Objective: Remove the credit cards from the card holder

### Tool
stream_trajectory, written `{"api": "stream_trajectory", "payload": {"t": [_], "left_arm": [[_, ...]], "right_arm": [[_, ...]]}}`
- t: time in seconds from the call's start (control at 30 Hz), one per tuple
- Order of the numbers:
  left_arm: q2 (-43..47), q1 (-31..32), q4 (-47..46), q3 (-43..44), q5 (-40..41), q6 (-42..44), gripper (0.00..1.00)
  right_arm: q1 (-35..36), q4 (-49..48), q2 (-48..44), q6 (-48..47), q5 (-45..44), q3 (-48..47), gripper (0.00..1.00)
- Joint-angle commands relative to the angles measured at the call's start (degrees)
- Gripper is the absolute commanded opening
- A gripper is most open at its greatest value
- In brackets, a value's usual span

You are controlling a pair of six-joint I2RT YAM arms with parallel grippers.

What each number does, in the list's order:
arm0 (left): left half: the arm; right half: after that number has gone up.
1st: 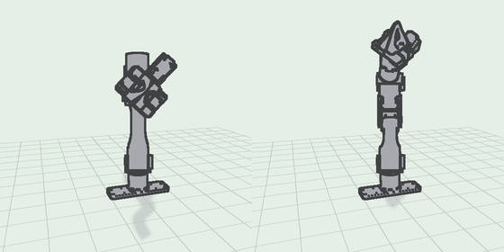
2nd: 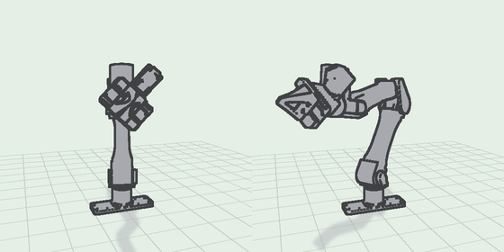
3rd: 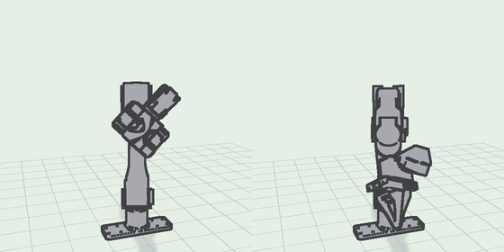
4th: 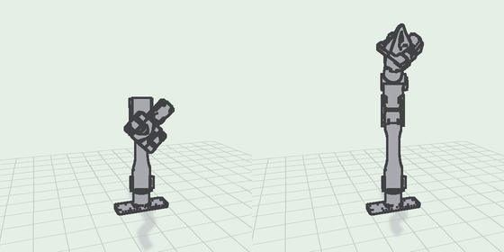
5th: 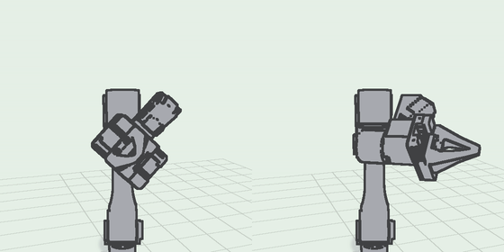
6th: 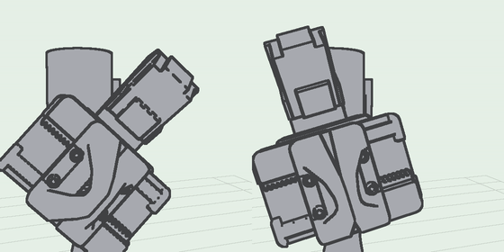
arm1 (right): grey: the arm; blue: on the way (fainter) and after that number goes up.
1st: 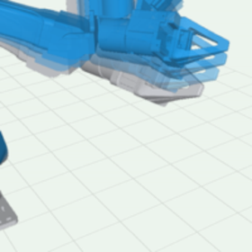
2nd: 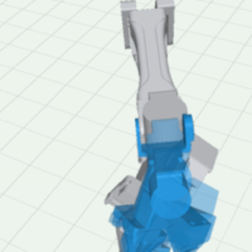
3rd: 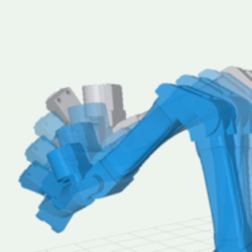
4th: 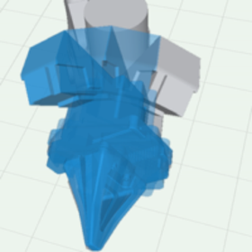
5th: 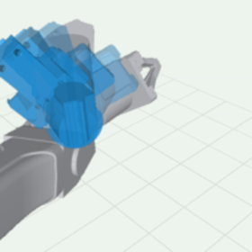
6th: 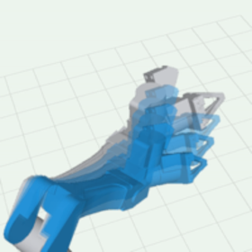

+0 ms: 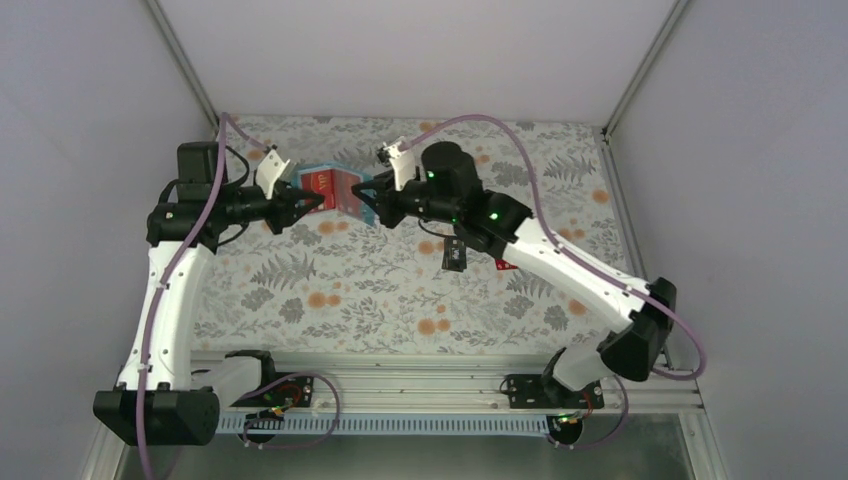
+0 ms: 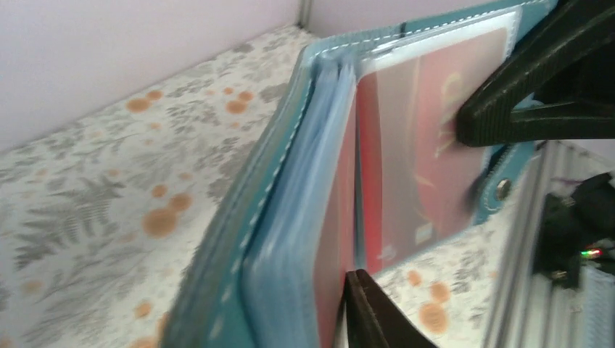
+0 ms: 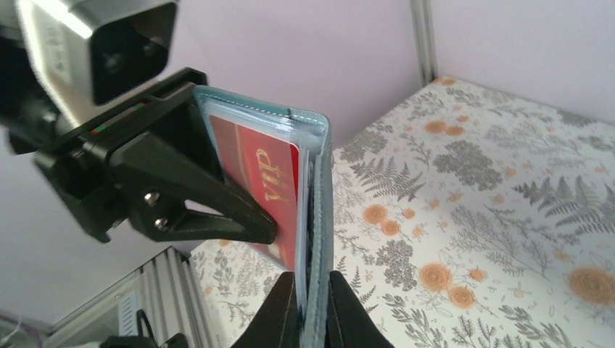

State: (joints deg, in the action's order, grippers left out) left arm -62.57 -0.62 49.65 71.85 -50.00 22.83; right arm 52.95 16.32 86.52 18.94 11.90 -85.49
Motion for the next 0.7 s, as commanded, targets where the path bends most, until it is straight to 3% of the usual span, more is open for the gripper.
{"api": "stream_trajectory", "payload": {"t": [0.0,0.2,0.37,0.4,0.47,0.57,0.67], "left_arm": [[1.0,-0.9,4.2,2.8,-11.6,3.8,0.19],[1.0,-1.1,15.1,5.5,-26.7,17.5,0.03],[0.8,-1.1,25.1,6.6,-33.1,30.0,0.02],[1.0,-1.1,25.7,6.6,-33.3,30.6,0.02],[1.1,-1.2,21.4,6.1,-31.9,26.1,0.02],[1.4,-1.2,8.7,3.8,-22.6,9.4,0.02],[1.1,-1.3,0.4,0.9,-5.8,-1.6,0.02]], "right_arm": [[-2.7,-3.3,-5.1,-8.9,10.3,2.8,0.04],[-6.5,-3.2,-9.4,-15.5,23.6,6.0,0.04],[-8.0,-1.5,-10.6,-18.7,27.6,6.0,0.05],[-8.7,-1.5,-10.8,-18.7,27.2,6.2,0.12],[-10.5,0.1,-11.0,-18.0,25.0,5.8,0.38],[-12.6,2.1,-12.8,-17.4,21.1,4.4,0.5],[-13.0,1.5,-16.5,-16.4,14.6,4.0,0.59]]}}
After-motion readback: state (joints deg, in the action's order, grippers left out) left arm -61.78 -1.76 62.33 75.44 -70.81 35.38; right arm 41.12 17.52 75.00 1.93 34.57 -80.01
